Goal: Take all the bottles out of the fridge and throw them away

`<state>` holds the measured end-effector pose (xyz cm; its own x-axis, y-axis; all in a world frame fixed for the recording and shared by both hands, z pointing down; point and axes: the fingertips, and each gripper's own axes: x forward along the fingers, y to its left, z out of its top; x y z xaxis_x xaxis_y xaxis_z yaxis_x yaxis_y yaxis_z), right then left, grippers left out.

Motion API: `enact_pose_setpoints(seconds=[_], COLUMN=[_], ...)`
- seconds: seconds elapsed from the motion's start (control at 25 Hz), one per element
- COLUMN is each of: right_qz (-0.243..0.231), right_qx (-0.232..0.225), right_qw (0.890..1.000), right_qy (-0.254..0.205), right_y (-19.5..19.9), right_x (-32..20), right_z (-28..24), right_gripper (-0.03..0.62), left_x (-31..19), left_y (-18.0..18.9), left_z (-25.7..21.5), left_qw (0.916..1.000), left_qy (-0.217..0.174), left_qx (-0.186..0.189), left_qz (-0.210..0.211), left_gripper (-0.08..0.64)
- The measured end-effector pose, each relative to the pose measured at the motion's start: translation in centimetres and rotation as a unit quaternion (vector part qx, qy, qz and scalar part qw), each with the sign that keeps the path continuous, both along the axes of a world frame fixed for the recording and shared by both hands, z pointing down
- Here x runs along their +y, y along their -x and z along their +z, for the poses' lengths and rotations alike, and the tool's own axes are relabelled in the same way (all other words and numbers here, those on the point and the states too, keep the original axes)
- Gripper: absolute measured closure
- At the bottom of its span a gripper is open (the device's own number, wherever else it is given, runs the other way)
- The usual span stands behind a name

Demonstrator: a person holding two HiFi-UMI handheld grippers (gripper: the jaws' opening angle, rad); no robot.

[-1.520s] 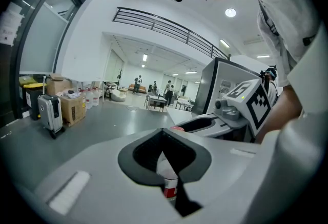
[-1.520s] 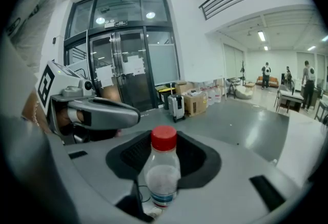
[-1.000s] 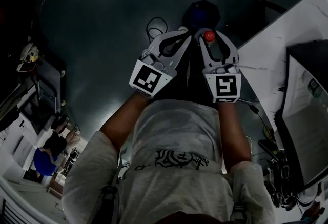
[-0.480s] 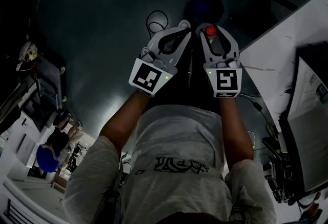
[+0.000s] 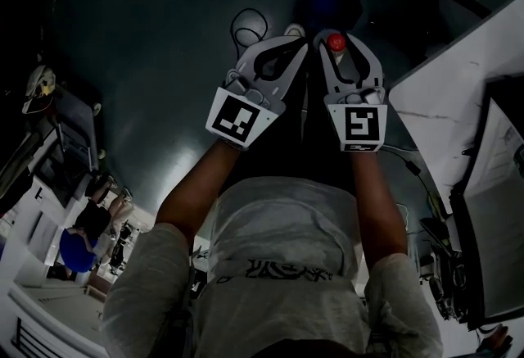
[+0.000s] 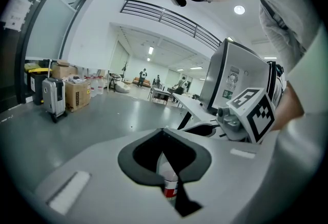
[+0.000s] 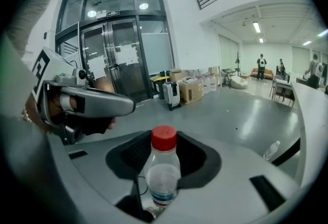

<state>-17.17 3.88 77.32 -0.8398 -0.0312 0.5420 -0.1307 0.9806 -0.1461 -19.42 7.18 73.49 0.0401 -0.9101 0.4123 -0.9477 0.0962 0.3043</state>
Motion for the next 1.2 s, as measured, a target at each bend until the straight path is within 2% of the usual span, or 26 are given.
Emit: enact_pose_setpoints(seconds=[0.44, 1.2], right_qz=[-0.002, -0.002], right_qx=[0.005, 0.006], right_qw=[1.000, 0.999], right_qy=[-0.012, -0.043], right_y=[0.7, 0.8], right_x=[-0.1, -2.1], right_z=[3.2, 8.0], right_gripper=[0.438, 0.437], left_x=[-0.4, -1.6], left_y=[0.8, -0.1], left_z=[3.3, 8.4], left_qw=[1.0000, 0.9998], left_qy=[0.003, 0.014], left_qx=[0.002, 0.016], left_qz=[0.000, 0.000], left_gripper=[0.554, 0.554])
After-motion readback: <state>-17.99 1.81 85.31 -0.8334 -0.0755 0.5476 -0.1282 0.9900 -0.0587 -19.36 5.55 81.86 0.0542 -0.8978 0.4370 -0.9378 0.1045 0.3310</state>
